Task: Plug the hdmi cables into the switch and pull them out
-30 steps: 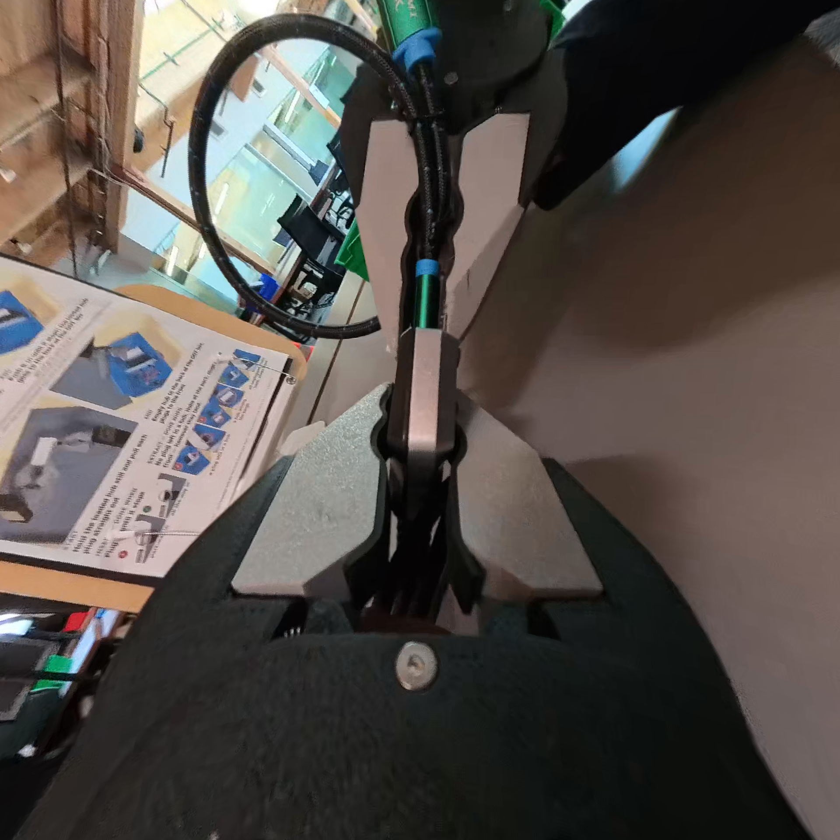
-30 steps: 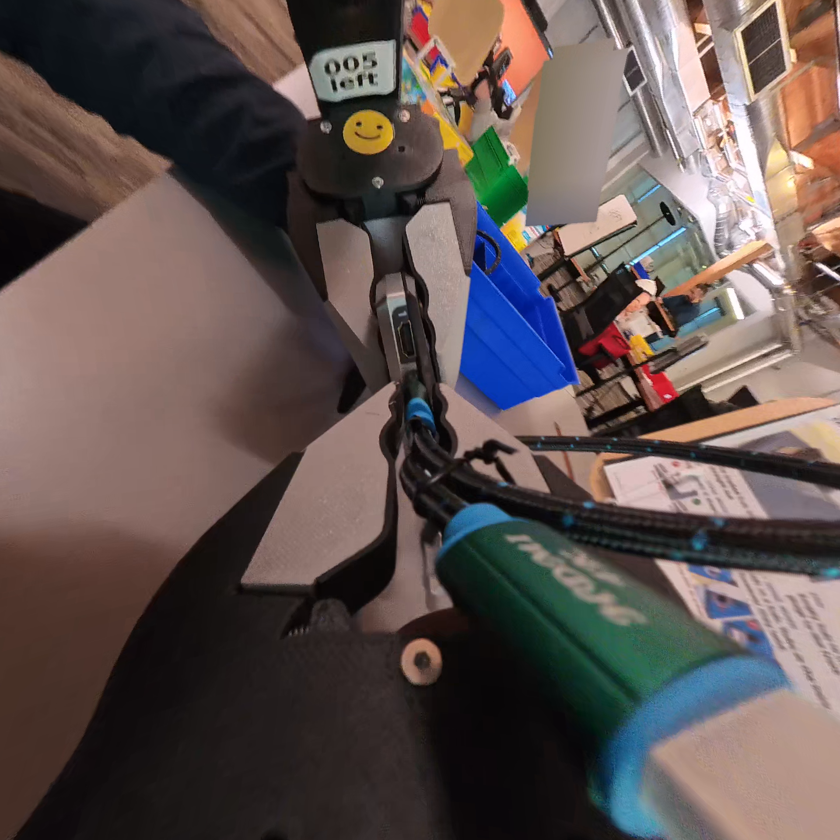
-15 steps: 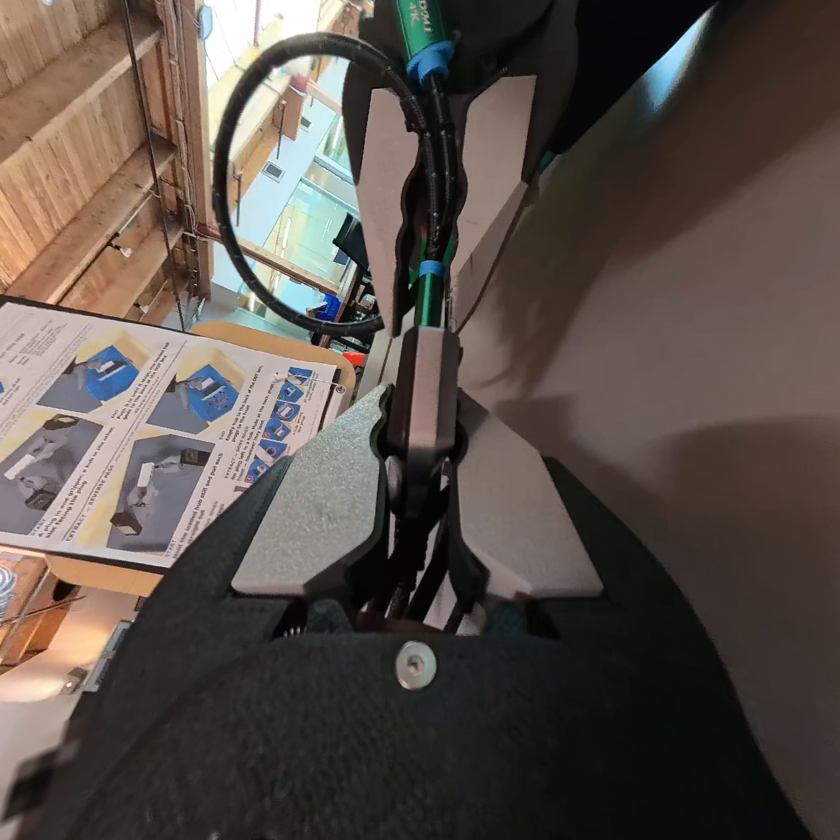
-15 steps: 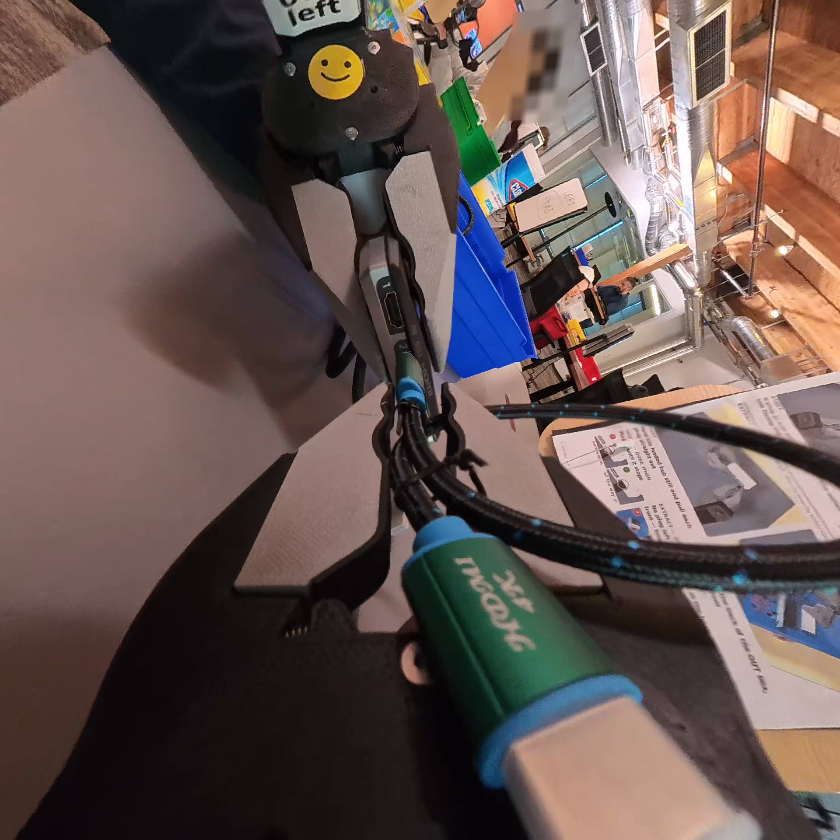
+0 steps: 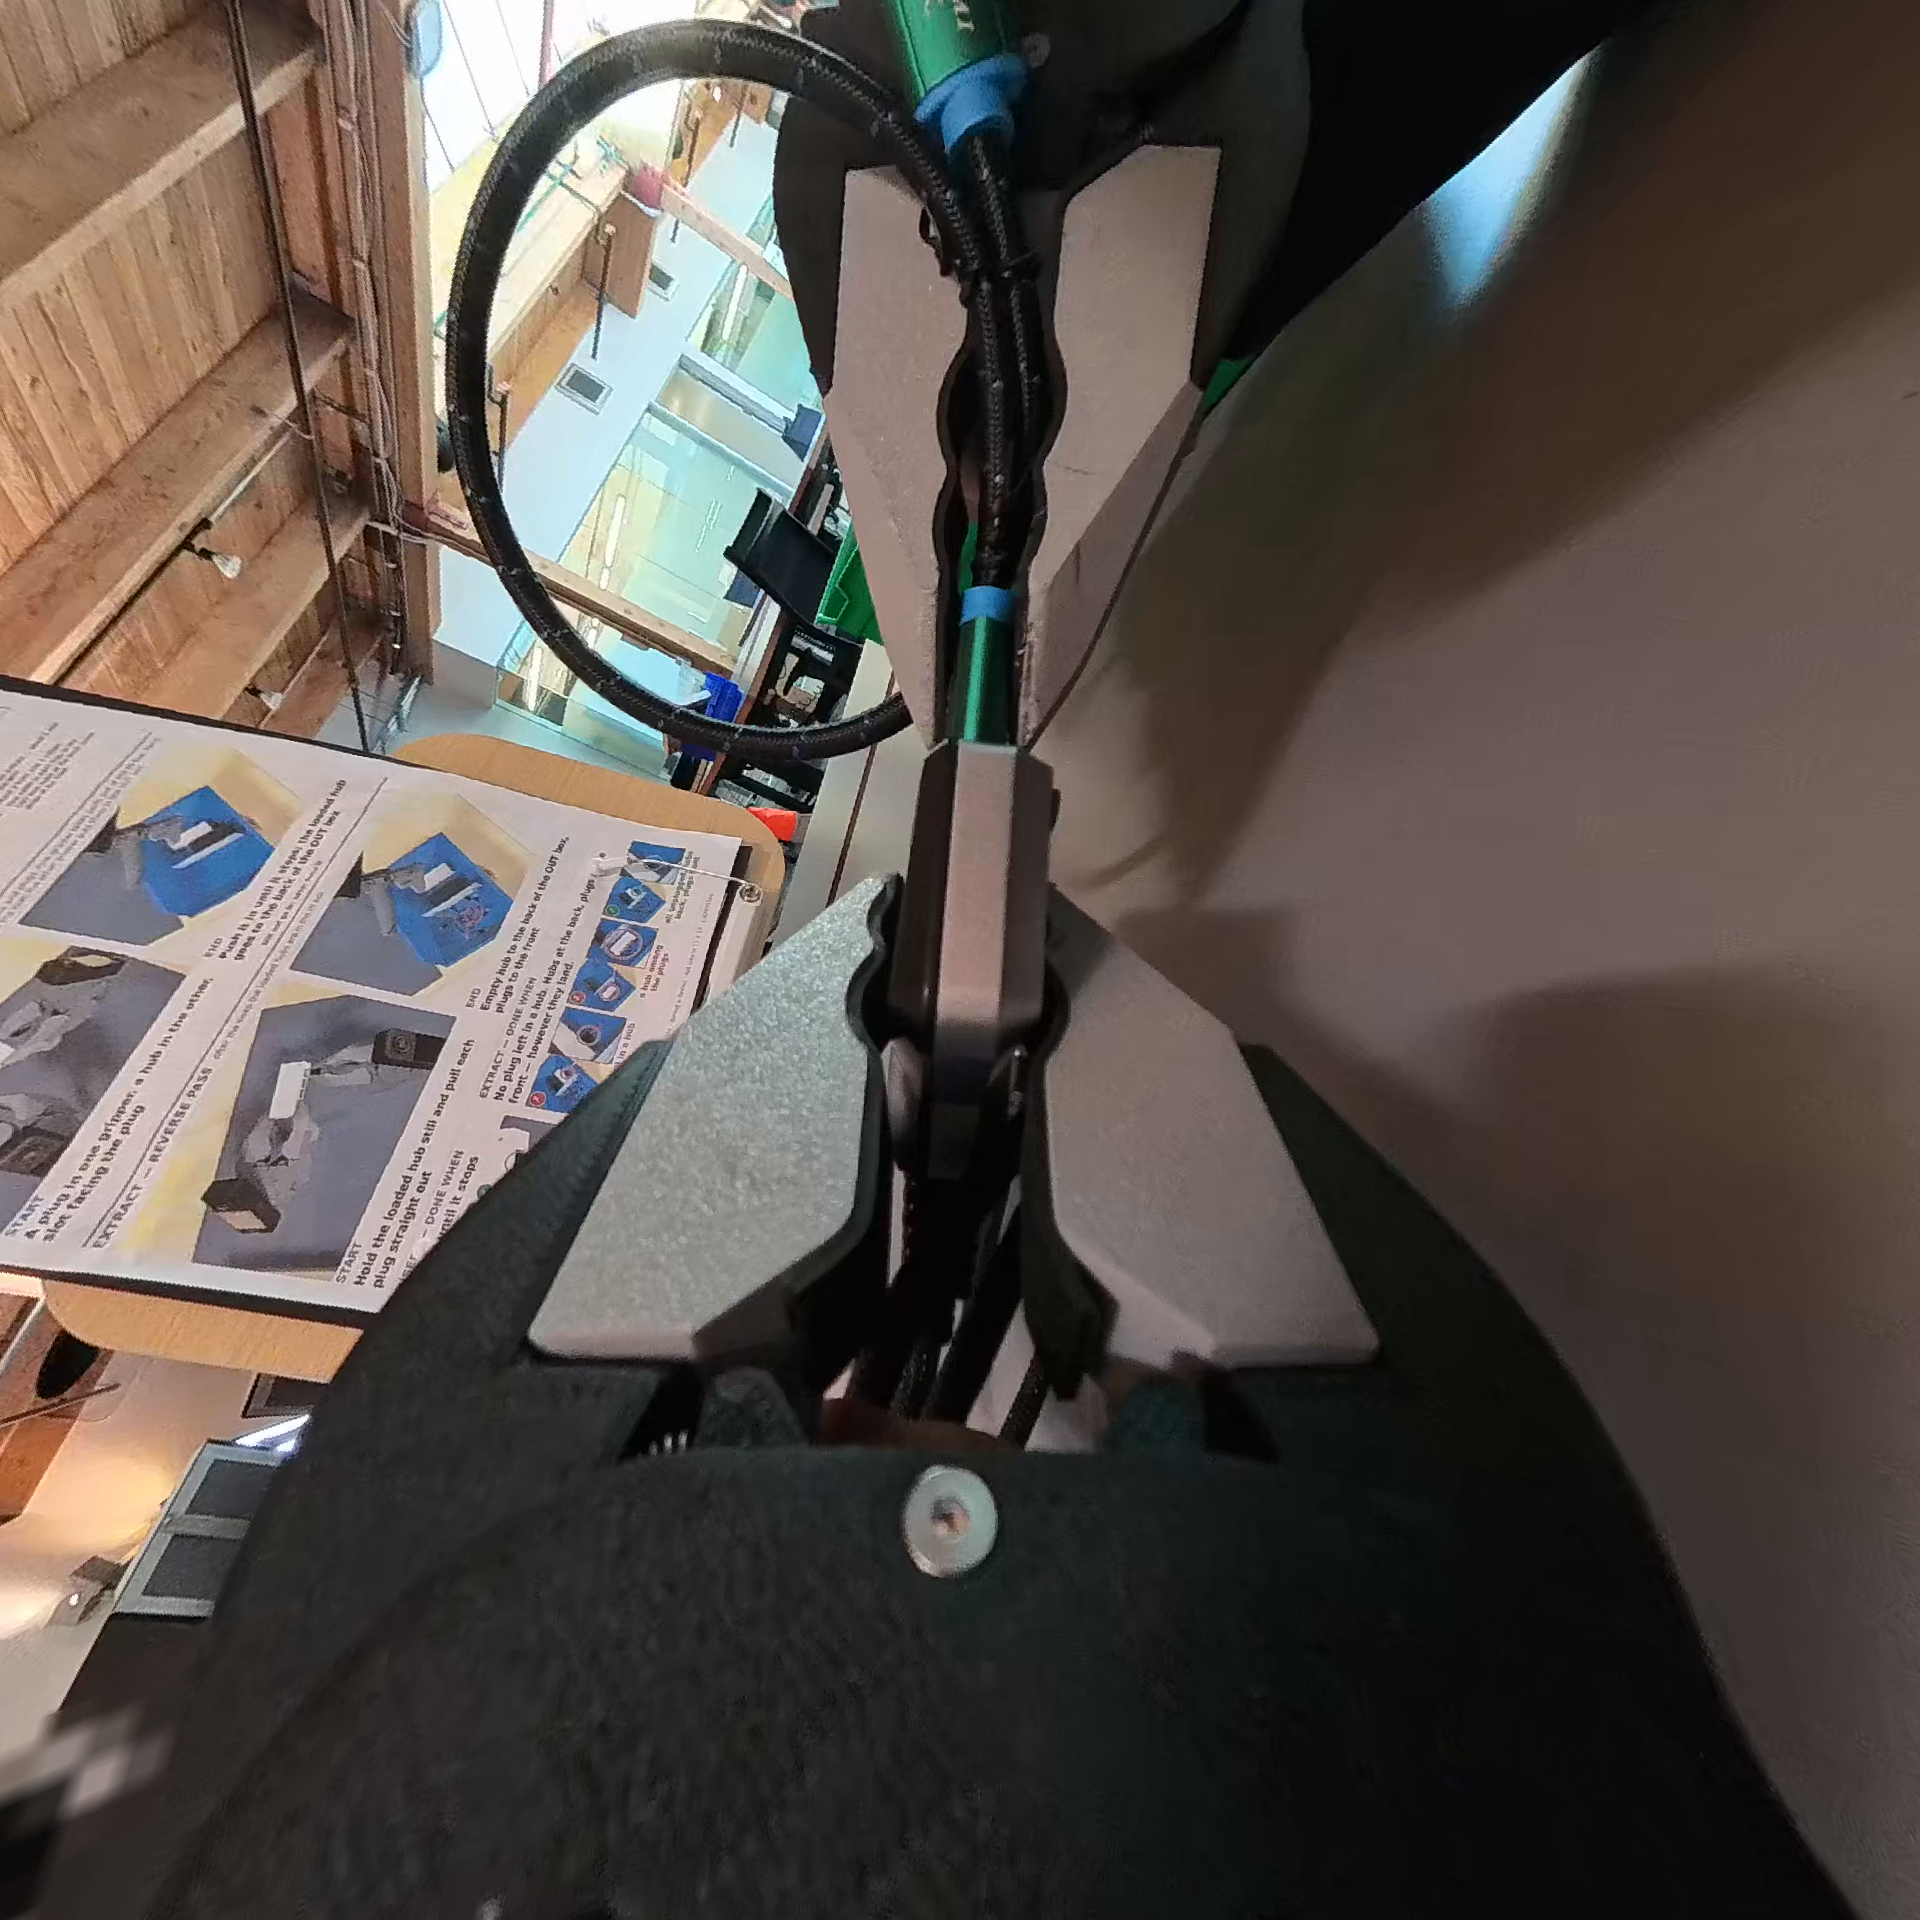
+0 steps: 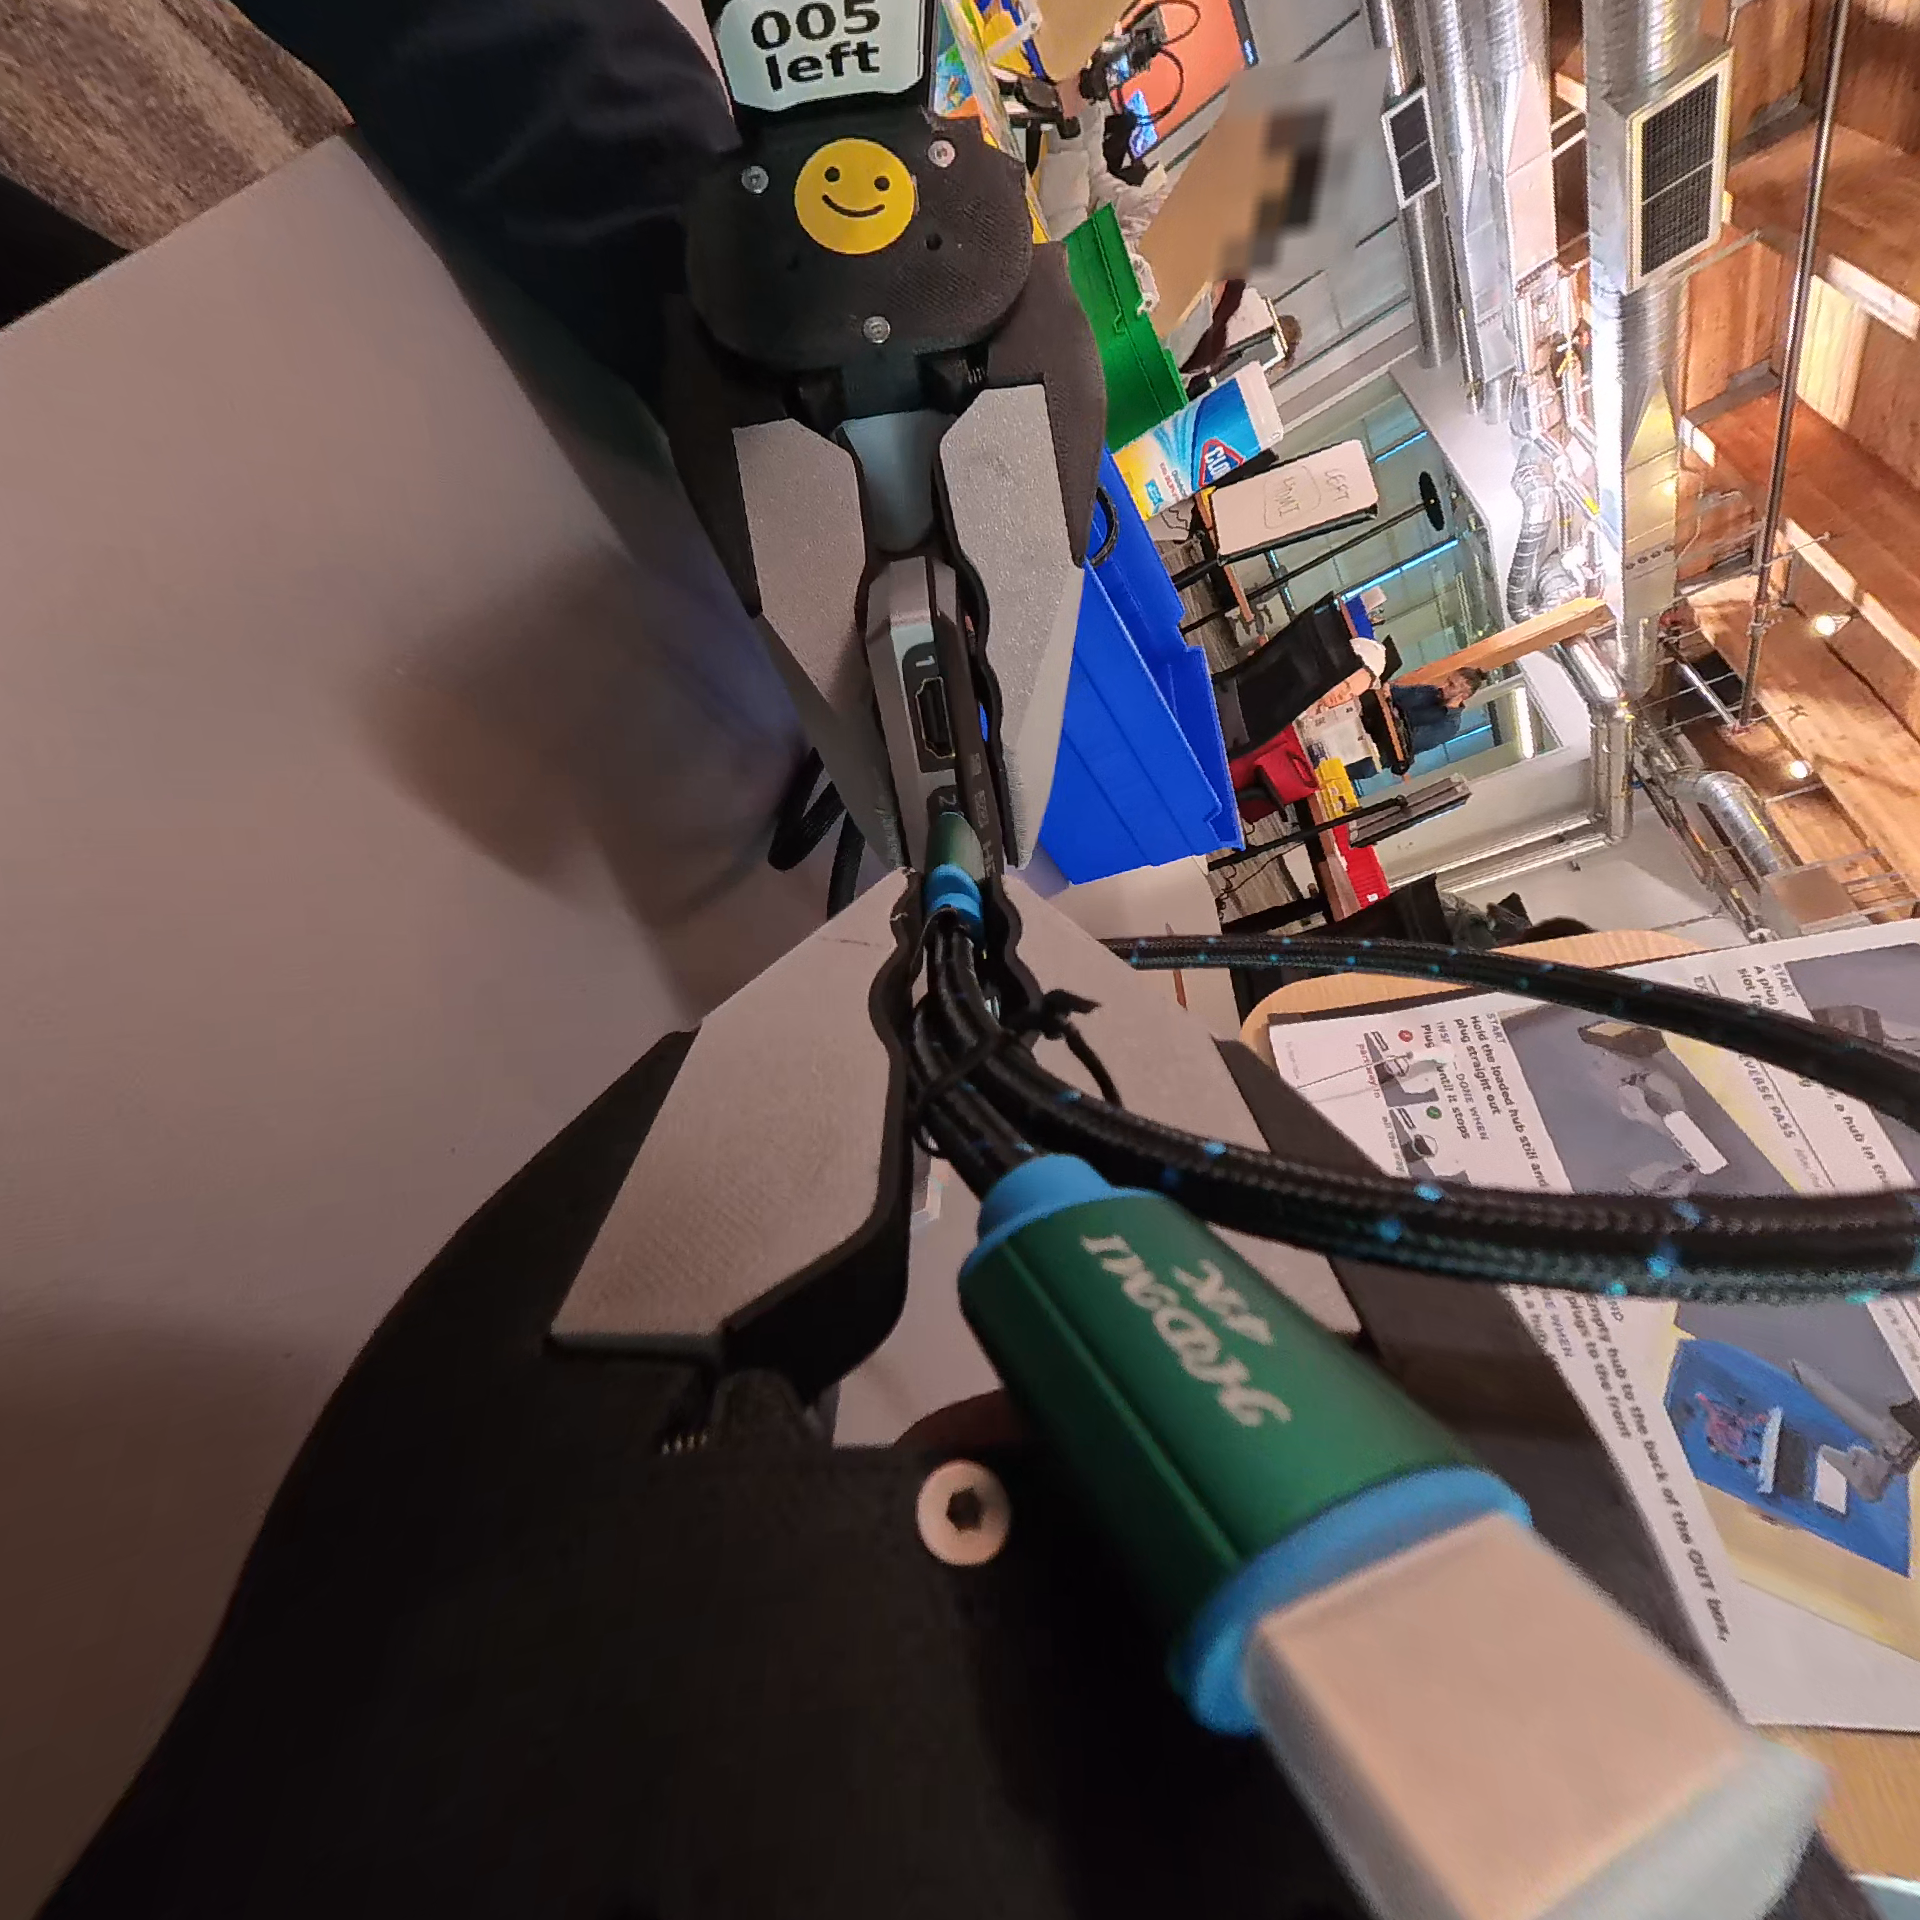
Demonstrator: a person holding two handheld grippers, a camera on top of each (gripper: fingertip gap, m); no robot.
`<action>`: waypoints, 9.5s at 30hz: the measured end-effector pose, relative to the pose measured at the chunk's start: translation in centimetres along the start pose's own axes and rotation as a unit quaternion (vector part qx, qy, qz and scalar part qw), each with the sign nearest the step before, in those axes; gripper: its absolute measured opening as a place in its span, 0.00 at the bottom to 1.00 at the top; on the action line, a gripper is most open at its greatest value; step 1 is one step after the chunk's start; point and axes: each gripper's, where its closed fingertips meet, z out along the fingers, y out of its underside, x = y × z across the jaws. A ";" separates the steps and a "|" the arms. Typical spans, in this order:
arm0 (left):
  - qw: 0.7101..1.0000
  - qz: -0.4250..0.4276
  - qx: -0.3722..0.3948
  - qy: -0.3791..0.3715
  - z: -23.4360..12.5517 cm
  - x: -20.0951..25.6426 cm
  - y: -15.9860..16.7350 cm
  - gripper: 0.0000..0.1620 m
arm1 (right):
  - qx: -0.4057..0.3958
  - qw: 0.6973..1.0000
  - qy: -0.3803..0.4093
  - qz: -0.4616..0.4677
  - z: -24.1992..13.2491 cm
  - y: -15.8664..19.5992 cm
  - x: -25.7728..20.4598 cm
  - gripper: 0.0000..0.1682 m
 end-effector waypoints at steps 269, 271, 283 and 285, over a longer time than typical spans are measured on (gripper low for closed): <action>0.858 -0.420 -0.114 -0.272 -12.4 -5.8 1.9 0.25 | -0.337 0.718 0.359 0.492 -18.7 10.8 4.3 0.52; 0.834 -0.413 -0.172 -0.321 -16.0 -6.9 3.5 0.33 | -0.361 0.697 0.380 0.490 -20.4 11.7 3.1 0.56; 0.731 -0.503 -0.360 -0.287 -18.1 -2.2 14.7 0.26 | -0.458 0.657 0.396 0.449 -22.3 16.5 0.8 0.44; 0.736 -0.503 -0.352 -0.286 -17.6 -2.2 14.6 0.26 | -0.444 0.659 0.403 0.454 -22.4 16.5 1.0 0.42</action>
